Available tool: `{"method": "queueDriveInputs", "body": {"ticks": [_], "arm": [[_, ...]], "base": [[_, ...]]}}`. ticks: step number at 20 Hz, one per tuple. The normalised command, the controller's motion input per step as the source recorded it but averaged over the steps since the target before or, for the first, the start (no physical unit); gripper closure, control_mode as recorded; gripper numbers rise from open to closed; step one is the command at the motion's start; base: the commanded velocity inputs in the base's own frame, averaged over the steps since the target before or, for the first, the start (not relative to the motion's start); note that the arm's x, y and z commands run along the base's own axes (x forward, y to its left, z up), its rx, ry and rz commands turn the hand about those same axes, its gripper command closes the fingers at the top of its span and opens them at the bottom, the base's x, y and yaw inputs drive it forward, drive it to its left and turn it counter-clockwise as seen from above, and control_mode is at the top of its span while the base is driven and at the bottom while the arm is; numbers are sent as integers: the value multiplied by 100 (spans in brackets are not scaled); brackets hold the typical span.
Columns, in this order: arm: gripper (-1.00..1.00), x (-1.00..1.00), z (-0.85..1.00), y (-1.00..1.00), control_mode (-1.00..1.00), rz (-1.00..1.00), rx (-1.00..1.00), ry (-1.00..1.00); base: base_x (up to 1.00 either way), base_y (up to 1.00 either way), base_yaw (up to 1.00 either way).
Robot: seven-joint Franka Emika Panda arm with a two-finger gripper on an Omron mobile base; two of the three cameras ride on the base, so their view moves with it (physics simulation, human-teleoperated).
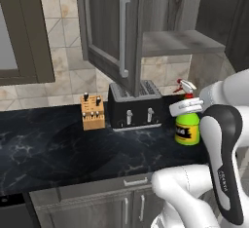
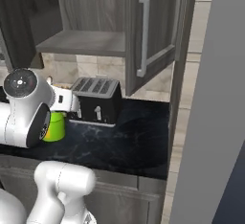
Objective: Open the cabinet. Pick the spray and place it next to the sink. Then close the cabinet.
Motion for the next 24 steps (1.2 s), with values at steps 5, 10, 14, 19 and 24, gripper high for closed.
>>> {"method": "queueDriveInputs", "body": {"ticks": [5,10,14,19,24], "arm": [[100,0,0,0,100,0,0,0],[100,0,0,0,100,0,0,0],[100,0,0,0,100,0,0,0],[100,0,0,0,100,0,0,0],[100,0,0,0,100,0,0,0]], "base": [[-82,0,0],[-75,8,0],[-39,68,-9],[-7,94,-8],[0,100,7]]}}
